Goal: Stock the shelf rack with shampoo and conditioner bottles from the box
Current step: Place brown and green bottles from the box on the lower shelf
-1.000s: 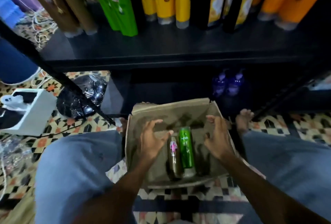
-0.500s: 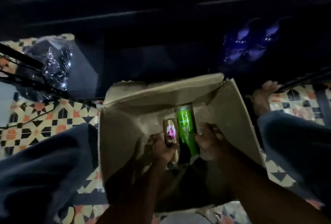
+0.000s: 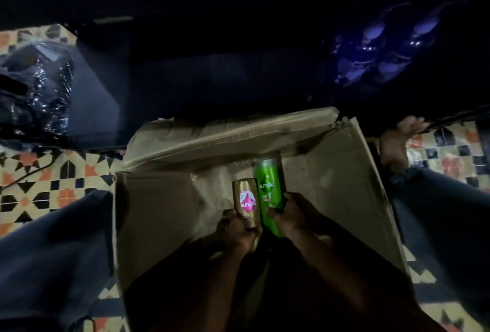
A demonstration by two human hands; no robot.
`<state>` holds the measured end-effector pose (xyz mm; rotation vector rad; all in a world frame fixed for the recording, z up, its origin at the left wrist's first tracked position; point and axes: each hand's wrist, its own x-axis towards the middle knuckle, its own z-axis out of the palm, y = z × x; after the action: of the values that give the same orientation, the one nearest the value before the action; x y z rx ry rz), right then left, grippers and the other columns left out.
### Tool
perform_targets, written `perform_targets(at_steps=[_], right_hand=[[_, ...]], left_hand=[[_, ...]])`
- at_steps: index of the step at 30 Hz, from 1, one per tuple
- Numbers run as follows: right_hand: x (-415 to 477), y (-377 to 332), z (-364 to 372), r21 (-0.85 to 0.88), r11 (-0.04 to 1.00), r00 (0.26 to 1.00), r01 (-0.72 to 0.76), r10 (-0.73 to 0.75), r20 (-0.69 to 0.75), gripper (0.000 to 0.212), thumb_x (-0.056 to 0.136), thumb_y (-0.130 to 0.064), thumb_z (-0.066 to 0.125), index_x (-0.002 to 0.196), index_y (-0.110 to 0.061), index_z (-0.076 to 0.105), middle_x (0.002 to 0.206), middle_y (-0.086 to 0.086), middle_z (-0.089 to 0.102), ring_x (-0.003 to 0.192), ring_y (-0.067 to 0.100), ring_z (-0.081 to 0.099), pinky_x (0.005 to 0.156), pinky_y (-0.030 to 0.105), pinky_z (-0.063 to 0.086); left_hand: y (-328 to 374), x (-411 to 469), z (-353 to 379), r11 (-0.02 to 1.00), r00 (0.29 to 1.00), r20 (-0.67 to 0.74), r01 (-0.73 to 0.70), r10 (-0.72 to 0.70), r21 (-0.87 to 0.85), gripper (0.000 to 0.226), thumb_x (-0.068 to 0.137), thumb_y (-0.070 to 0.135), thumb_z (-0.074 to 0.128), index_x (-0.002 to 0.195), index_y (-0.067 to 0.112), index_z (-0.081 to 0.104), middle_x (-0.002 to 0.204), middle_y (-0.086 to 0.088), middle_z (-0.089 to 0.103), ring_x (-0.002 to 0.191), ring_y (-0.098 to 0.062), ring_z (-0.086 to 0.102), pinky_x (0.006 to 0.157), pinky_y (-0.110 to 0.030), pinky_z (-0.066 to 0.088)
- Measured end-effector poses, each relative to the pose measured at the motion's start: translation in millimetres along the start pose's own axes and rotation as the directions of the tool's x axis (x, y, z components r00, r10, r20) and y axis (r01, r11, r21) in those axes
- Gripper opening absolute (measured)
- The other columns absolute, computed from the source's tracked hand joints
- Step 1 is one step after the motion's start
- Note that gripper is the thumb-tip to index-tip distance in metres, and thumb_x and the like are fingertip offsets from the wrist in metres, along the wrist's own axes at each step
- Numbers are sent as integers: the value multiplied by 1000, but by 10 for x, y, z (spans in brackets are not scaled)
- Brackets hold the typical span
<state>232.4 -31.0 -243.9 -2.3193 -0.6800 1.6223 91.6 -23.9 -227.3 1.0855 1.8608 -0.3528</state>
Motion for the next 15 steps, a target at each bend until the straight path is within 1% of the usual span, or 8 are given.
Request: perform_targets(at_steps=[2, 5, 8, 10, 11, 12, 14, 15], right_hand=[[-3, 17, 37, 12, 1000, 1000, 12, -12, 19, 57, 84, -28, 80, 131, -4, 56, 118, 18, 70, 109, 34, 67, 92, 38, 51], [-15, 44, 114, -45, 999, 1000, 10, -9, 20, 58, 85, -40, 78, 127, -4, 59, 115, 18, 70, 107, 34, 67, 89, 35, 51], [-43, 26, 202, -117, 993, 1000, 26, -26, 0, 57, 88, -38, 74, 128, -1, 56, 122, 21, 64, 115, 35, 62, 91, 34, 46], [-54, 47, 228, -138, 990, 1000, 8, -7, 8, 56, 92, -37, 69, 133, 0, 54, 128, 22, 61, 119, 35, 60, 95, 36, 46], [-83, 39, 218, -114, 993, 1000, -12, 14, 16, 57, 94, -37, 68, 135, -1, 53, 130, 22, 61, 119, 35, 60, 95, 36, 47], [-107, 32, 206, -51, 998, 998, -47, 49, 26, 57, 94, -36, 68, 138, -2, 52, 131, 21, 62, 118, 34, 62, 92, 35, 48], [-185, -20, 128, 140, 980, 988, -141, 130, 85, 54, 96, -30, 68, 140, -4, 51, 131, 20, 62, 105, 29, 64, 82, 32, 46], [-239, -59, 74, 262, 944, 975, -201, 167, 146, 52, 97, -26, 67, 141, -4, 51, 129, 21, 62, 95, 27, 63, 79, 32, 46]], left_hand=[[0, -5, -8, 999, 1000, 0, -9, 9, 45, 71, 83, 34, 81, 138, 6, 45, 135, -14, 59, 127, -31, 56, 98, -28, 42], [9, -28, -44, 996, 999, -40, 7, -4, 85, 79, 80, 43, 80, 135, 5, 37, 136, -17, 49, 130, -34, 48, 103, -32, 42], [-4, -39, -74, 996, 999, -32, -8, 11, 87, 79, 86, 37, 77, 140, 2, 32, 137, -16, 49, 127, -32, 52, 100, -31, 44], [-27, -88, -121, 997, 999, -51, -1, 5, 83, 79, 85, 38, 76, 141, 4, 32, 136, -14, 53, 124, -31, 56, 99, -32, 47], [-21, -147, -198, 998, 999, -39, 3, 0, 67, 76, 85, 39, 77, 139, 6, 35, 135, -13, 56, 123, -31, 57, 98, -32, 47], [-18, -211, -268, 1000, 999, -31, -11, 12, 26, 73, 84, 39, 78, 137, 7, 40, 132, -12, 59, 122, -32, 59, 95, -31, 47], [-62, -348, -384, 988, 1000, 9, -27, 29, -154, 63, 81, 34, 84, 128, 9, 51, 127, -16, 64, 119, -37, 63, 92, -36, 50], [-98, -444, -458, 958, 998, 46, -36, 51, -285, 57, 77, 31, 87, 120, 10, 57, 122, -22, 66, 113, -43, 65, 90, -43, 53]])
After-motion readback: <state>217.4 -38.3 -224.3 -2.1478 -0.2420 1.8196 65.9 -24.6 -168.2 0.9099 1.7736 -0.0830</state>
